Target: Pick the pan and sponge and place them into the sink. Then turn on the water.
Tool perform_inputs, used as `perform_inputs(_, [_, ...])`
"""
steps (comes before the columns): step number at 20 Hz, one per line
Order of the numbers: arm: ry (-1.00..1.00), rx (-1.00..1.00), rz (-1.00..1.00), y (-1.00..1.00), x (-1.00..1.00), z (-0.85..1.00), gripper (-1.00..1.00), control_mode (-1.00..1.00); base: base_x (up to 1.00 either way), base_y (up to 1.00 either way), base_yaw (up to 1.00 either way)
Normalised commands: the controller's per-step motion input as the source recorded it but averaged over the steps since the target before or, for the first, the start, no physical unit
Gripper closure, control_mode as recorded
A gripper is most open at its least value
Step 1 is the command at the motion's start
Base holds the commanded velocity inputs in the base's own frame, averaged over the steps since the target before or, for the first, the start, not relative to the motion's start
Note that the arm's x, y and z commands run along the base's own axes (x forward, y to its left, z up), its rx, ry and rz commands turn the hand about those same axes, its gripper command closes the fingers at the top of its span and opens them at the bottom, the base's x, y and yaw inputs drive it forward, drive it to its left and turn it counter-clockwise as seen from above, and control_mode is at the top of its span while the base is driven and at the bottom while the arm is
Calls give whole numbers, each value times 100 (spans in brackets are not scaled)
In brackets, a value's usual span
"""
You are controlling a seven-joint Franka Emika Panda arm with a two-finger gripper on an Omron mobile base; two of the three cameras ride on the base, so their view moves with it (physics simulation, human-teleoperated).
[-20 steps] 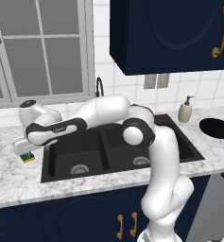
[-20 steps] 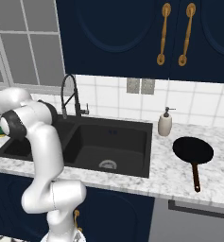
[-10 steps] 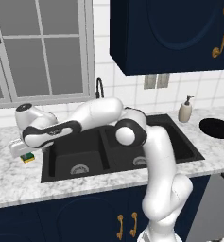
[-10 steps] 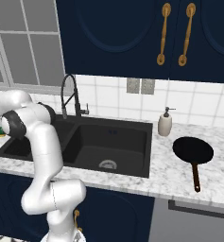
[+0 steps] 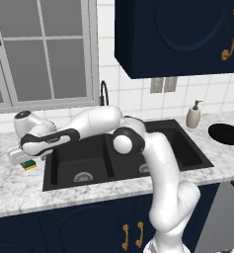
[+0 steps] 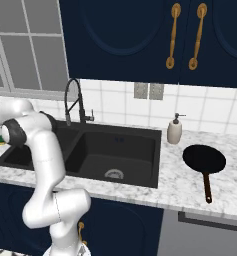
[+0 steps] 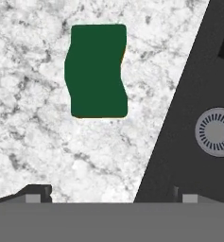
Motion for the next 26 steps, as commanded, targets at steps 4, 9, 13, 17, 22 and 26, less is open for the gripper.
perform_inputs(4, [0,0,-1,17,17,-17,-100,-100,0,0,0])
perform_inputs(9, [3,0,0,11,23,-17,-100,-100,0,0,0])
perform_inputs(13, [3,0,0,8,20,-15,-100,-100,0,0,0])
perform_inputs(17, [1,0,0,14,14,-13,-100,-100,0,0,0])
perform_inputs(22, [1,-1,0,17,11,-15,-100,-100,0,0,0])
perform_inputs(26, [1,0,0,11,15,-19,-100,-100,0,0,0])
